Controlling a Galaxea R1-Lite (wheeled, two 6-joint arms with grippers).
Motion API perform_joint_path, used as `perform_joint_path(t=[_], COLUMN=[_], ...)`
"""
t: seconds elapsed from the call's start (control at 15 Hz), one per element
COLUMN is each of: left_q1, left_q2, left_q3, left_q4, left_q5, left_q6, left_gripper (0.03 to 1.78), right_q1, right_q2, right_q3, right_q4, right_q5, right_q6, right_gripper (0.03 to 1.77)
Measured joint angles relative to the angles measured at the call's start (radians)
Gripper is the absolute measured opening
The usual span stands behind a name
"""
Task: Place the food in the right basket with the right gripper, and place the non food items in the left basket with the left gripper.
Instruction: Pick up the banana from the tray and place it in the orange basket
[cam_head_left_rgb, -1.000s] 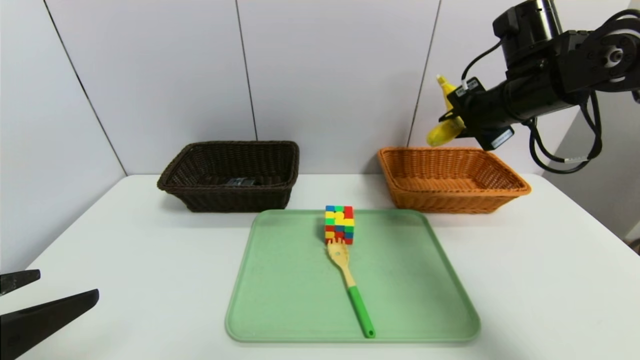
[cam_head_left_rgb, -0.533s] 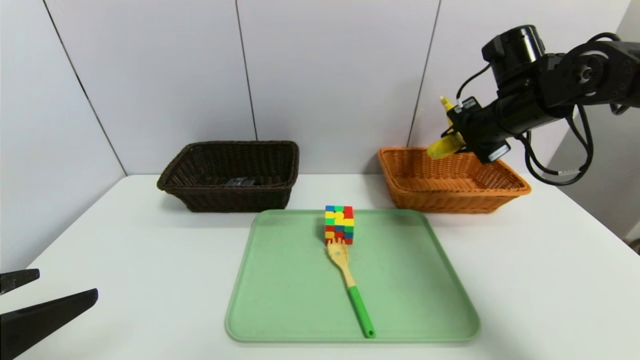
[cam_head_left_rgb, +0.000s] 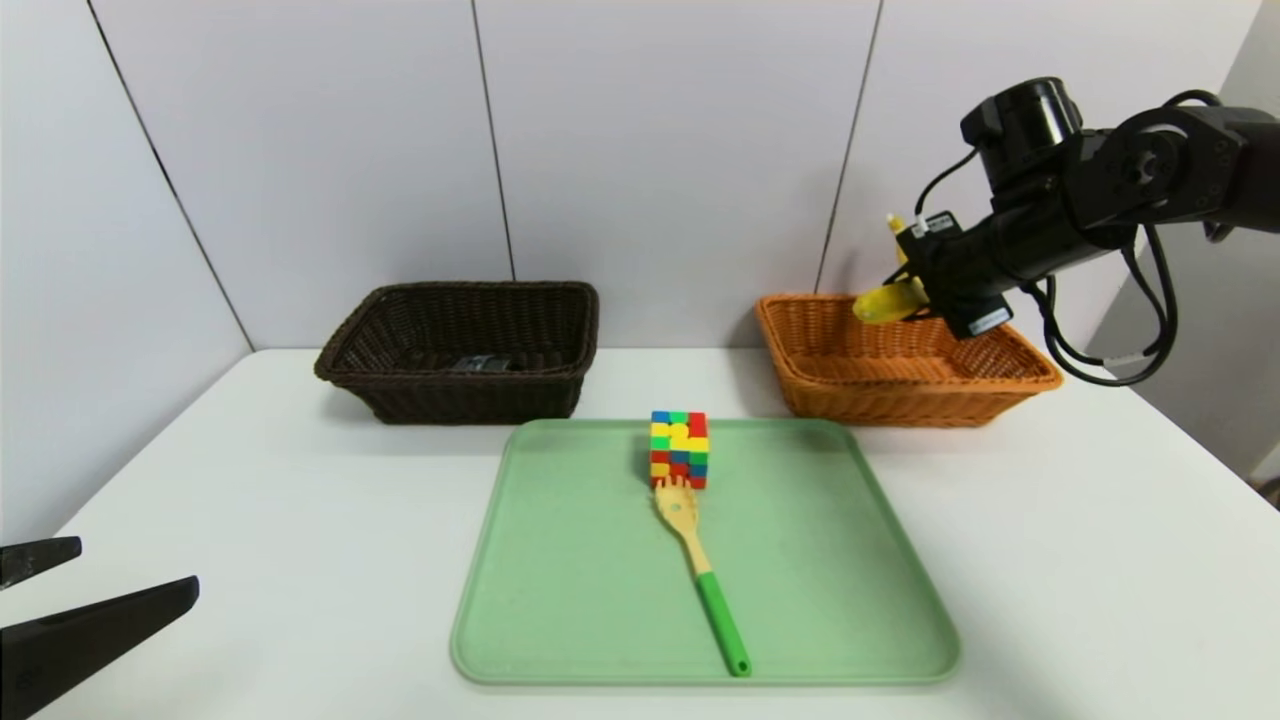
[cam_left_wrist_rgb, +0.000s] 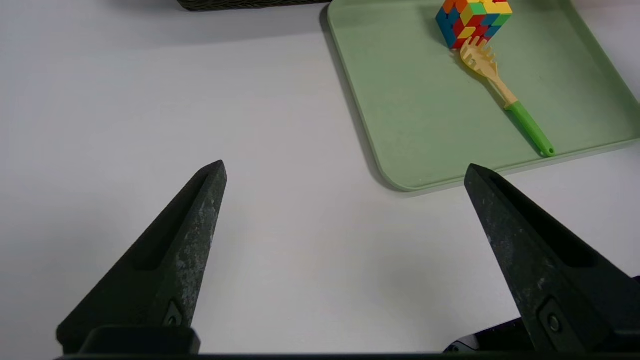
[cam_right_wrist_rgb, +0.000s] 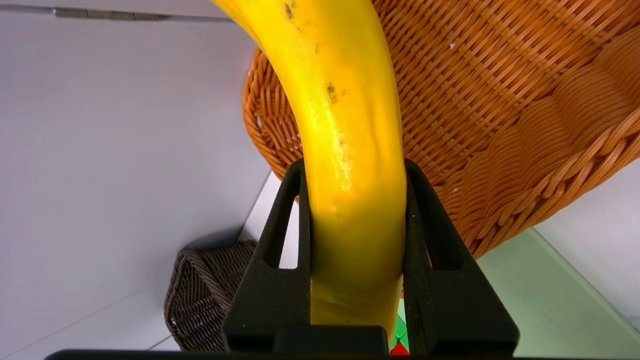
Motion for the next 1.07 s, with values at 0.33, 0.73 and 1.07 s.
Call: perform_joint_path(t=[0.33,0.73,1.07], left_q1=[0.0,0.0,0.0], left_q2=[0.001,0.018,0.036], left_q3=[0.0,-0.002,-0.002], left_q4=[0.0,-0.032,-0.039], left_q5=[0.001,0.0,-0.001], left_q6=[0.0,0.001,0.002], left_gripper=[1.69,1.69,1.69], right_q1=[-0.03,-0.049,-0.048], right_q2=[0.021,0.05,0.069], right_q3=[0.001,0.002,0.0], right_q4=[0.0,0.001,0.0], right_q5=[0.003,0.0,-0.001], right_q6=[0.039,0.045,0.038], right_gripper=[0.5,0.5,0.79])
